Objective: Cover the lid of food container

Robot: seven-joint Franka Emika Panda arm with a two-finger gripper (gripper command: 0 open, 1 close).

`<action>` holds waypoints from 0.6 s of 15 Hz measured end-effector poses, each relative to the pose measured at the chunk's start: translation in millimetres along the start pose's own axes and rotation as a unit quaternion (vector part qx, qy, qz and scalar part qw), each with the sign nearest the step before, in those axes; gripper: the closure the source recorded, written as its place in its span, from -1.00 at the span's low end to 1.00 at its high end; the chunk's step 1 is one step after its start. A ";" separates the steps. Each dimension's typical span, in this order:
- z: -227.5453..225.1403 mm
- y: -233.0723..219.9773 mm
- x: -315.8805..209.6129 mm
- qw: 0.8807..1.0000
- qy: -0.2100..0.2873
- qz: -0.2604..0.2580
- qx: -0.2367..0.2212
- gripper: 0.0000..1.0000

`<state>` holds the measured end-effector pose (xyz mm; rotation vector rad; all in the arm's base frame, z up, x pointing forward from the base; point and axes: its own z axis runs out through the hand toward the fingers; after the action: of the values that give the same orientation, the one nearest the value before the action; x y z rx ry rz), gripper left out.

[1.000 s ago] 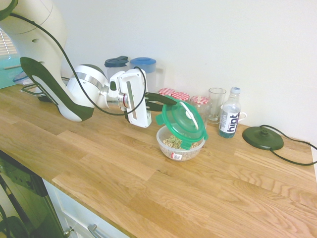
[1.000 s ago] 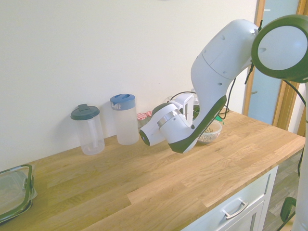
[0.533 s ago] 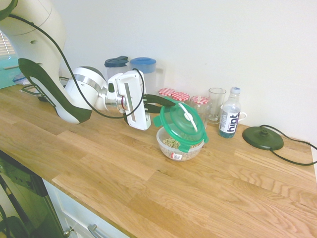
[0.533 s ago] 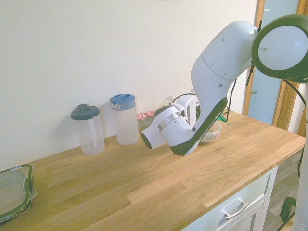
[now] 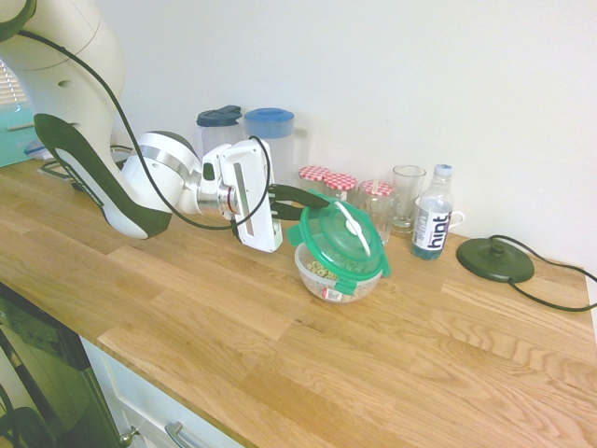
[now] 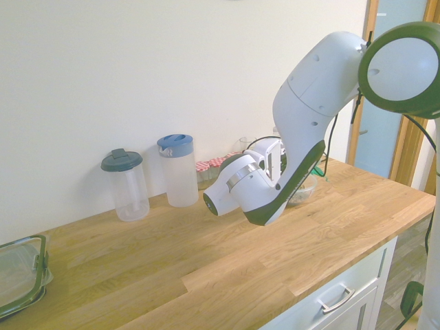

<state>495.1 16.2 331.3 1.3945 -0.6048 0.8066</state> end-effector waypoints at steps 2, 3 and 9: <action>-0.2 -1.1 2.7 1.000 0.002 0.003 0.001 1.00; -0.4 -1.5 4.2 1.000 0.002 0.004 0.001 1.00; -2.8 -10.2 -3.4 1.000 0.001 -0.005 0.008 -1.00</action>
<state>500.9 18.6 322.1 1.4105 -0.5900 0.8072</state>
